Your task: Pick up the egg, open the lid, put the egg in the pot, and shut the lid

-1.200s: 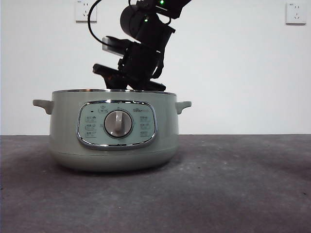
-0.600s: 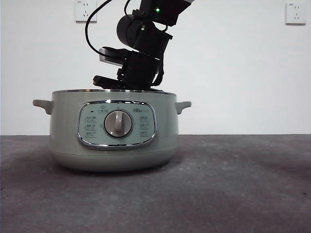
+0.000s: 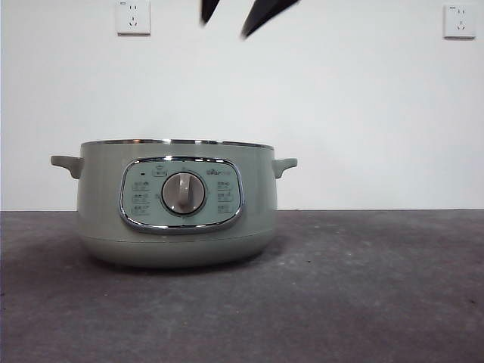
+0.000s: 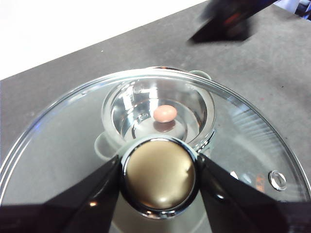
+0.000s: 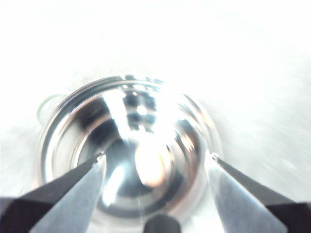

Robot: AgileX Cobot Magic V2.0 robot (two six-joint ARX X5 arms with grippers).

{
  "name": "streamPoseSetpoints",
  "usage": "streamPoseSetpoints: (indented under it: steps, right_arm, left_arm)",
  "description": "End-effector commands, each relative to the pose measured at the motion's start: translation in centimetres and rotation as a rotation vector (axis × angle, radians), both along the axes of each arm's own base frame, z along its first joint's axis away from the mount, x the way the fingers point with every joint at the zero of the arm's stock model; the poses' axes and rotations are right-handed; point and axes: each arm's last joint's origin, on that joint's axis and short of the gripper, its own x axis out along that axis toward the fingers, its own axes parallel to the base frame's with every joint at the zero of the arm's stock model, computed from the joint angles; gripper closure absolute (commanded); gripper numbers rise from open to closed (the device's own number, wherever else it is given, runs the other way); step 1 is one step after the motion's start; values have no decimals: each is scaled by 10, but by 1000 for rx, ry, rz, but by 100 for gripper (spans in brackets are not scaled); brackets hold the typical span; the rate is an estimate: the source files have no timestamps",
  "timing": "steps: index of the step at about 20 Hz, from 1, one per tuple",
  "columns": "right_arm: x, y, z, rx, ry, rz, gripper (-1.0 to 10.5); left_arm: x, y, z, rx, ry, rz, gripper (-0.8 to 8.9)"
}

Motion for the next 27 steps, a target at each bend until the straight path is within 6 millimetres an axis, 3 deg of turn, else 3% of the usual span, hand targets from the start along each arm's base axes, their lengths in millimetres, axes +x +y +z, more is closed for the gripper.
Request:
streamPoseSetpoints:
  steps: [1,6,14,19,27]
  right_arm:
    - [-21,-20,21,7,1,-13,599]
    - [-74,-59,51,-8,55,29,599]
    - [-158,-121,92,133,-22,60,599]
    - [-205,-157,74,151,-15,35,600]
    - [-250,-194,10,210,24,-116,600]
  left_arm:
    - [9,-4,7,-42,-59,-38,821]
    - [43,-17,5,-60,-41,-99,821]
    - [128,-52,-20,-22,8,-147,821]
    - [175,-79,-46,-13,39,-184,821]
    - [225,-105,-89,9,103,-191,821]
